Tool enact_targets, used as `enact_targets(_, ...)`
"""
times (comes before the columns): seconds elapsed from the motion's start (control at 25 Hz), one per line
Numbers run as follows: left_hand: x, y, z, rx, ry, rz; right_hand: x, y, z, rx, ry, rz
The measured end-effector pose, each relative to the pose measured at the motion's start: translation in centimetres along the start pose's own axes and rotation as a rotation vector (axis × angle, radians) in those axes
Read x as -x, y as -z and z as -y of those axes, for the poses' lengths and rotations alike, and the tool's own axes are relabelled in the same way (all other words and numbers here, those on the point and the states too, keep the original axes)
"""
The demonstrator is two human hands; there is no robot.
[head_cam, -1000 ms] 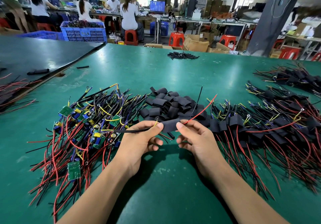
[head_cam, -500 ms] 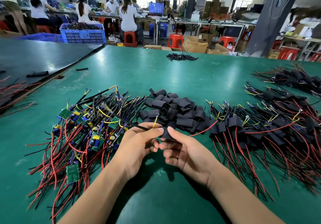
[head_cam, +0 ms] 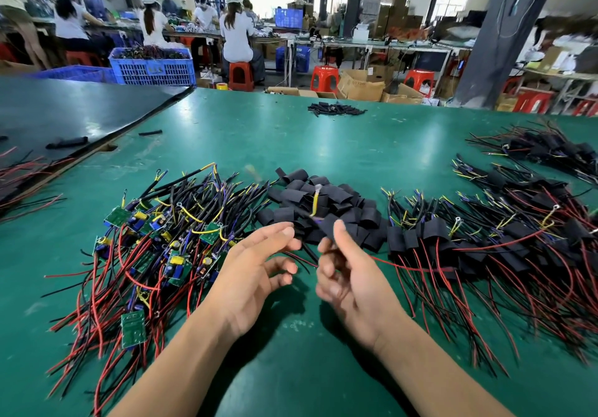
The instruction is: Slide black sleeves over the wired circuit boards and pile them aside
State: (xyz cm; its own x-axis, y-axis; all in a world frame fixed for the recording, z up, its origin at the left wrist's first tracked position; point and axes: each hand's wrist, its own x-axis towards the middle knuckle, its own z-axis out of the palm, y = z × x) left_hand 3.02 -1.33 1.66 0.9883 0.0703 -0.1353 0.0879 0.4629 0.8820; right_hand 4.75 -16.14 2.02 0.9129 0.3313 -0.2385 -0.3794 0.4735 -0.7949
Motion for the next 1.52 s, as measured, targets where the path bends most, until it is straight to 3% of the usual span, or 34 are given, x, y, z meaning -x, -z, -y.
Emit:
enact_targets(0.24,0.3,-0.4,0.7,-0.200,-0.001,-0.045,-1.2,3.0,3.2,-0.357,0.221,-0.201)
enact_targets(0.44,1.0,-1.3,2.4,-0.967,-0.277,-0.024,-1.8,4.8,3.3,-0.361,0.178,-0.240)
enact_targets(0.52,1.1,-1.6,2.6,-1.065,-0.324,-0.033,-2.1,4.4,2.4,-0.260,0.178,-0.207)
enact_targets(0.72,0.9,-1.3,2.9,-1.043,-0.365,-0.095,-2.6,3.5,0.5,0.371,0.327,-0.228)
enact_targets(0.92,1.0,-1.2,2.9,-1.080,-0.443,-0.319,-1.5,3.2,-1.5,1.056,0.526,-0.053)
enact_targets(1.2,0.6,-0.2,2.0,-1.173,-0.274,-0.411,-1.0,3.0,-1.3,1.038,0.503,-0.051)
enact_targets(1.4,0.1,0.5,1.5,-1.063,-0.365,-0.437,-0.9,2.9,-1.2,1.044,0.499,-0.046)
enact_targets(1.52,0.0,0.3,1.2,-0.982,-0.523,-0.462,-1.0,2.9,-1.1,1.067,0.504,-0.046)
